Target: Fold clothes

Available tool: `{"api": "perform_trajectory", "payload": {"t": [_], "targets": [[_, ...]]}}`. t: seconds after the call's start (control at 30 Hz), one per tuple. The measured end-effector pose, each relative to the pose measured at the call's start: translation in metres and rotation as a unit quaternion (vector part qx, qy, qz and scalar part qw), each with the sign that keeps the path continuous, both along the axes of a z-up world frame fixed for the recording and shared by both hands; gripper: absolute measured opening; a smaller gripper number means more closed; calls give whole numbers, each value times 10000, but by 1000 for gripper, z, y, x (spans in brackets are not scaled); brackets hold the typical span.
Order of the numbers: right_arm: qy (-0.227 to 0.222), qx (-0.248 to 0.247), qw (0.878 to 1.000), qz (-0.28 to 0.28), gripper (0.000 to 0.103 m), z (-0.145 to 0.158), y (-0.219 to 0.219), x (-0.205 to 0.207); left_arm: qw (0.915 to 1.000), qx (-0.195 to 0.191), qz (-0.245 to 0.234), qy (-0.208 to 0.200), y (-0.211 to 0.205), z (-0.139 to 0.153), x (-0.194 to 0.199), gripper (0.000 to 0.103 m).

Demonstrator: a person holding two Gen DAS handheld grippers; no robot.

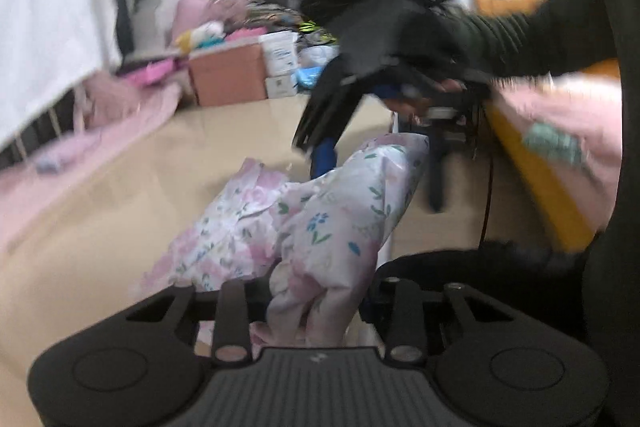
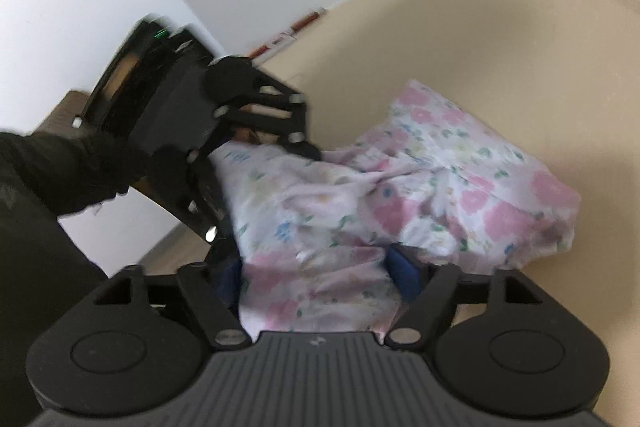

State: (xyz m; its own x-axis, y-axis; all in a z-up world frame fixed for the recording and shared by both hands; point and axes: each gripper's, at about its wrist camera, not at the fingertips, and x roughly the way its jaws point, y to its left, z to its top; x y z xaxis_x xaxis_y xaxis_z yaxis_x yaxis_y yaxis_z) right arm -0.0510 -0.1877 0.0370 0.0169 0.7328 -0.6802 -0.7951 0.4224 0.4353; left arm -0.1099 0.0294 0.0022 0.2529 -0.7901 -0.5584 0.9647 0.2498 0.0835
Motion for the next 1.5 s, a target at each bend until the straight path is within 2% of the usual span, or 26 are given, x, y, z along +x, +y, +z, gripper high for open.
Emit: {"api": "perform_trajectory", "payload": {"t": [0.07,0.17,0.3,0.33,0.37,0.4,0.43,0.47,0.53,0.6,0.67,0.77,0.8,0.87,0.93,0.97,1.0,1.07,1.13,1.2,1.27,1.3,1.37,1.43,1.47,1.5], "targets": [[-788,-22,9967,192,103,7,-4,-25,9986,-118,60,504,4,0,15,31],[-2014,57,9793,216,102,5,-14,-61,9950,-230,83,968,10,5,29,30],[-3620,-48,9316,307,100,-14,-11,-97,9889,-282,-14,1456,15,12,39,26],[-3895,-73,9204,327,97,-20,-8,-102,9866,-294,-58,1604,16,14,42,26],[-4002,-55,9158,340,88,-24,-6,-102,9832,-343,-108,1788,19,15,44,25],[-3961,-2,9176,337,77,-28,-4,-99,9794,-393,-159,1973,22,15,45,24],[-3745,64,9267,322,68,-32,-4,-92,9762,-424,-148,2120,24,16,46,24],[-3390,161,9402,287,43,-34,-4,-83,9747,-407,-71,2198,25,16,47,24],[-2312,619,9709,-45,37,-33,-13,-60,9674,-580,162,2458,33,17,50,25],[-1163,1167,9846,-578,33,-37,-27,-39,9534,-906,468,2840,44,19,56,31],[-139,1671,9800,-1070,32,-44,-43,-21,9398,-1404,741,3026,54,19,58,34],[314,1936,9699,-1440,32,-51,-54,-19,9147,-1942,1250,3315,63,14,65,46],[426,1947,9680,-1527,32,-51,-56,-20,9101,-1958,1437,3356,62,11,66,47],[587,1868,9658,-1701,33,-48,-56,-22,9005,-1971,1810,3428,60,4,69,47],[679,1754,9644,-1861,42,-42,-56,-24,8892,-1934,2025,3617,58,0,73,43],[602,1716,9643,-1924,54,-37,-58,-28,8848,-1908,2075,3711,57,-1,75,40],[428,1677,9642,-2010,62,-32,-61,-34,8864,-1848,2121,3677,55,0,73,40],[-6,1570,9626,-2208,70,-24,-67,-46,8926,-1732,2167,3554,52,3,71,40],[-325,1434,9594,-2408,74,-15,-72,-57,8961,-1616,2176,3515,47,8,73,40],[-525,1288,9494,-2815,74,-9,-74,-59,8913,-1516,2267,3622,42,10,77,40],[-642,1212,9323,-3346,74,-4,-71,-52,8859,-1433,2353,3733,35,11,81,40],[-726,1186,9219,-3615,74,-1,-71,-52,8827,-1390,2397,3796,32,11,83,40],[-832,1160,9019,-4077,73,-3,-68,-52,8700,-1341,2594,3972,29,8,89,40],[-770,1187,8847,-4442,52,-12,-65,-54,8569,-1330,2787,4127,28,3,94,40],[-668,1213,8789,-4566,32,-19,-63,-53,8504,-1346,2881,4192,28,0,97,42],[-593,1241,8713,-4711,28,-27,-61,-53,8440,-1377,2954,4259,28,-3,100,46]]}}
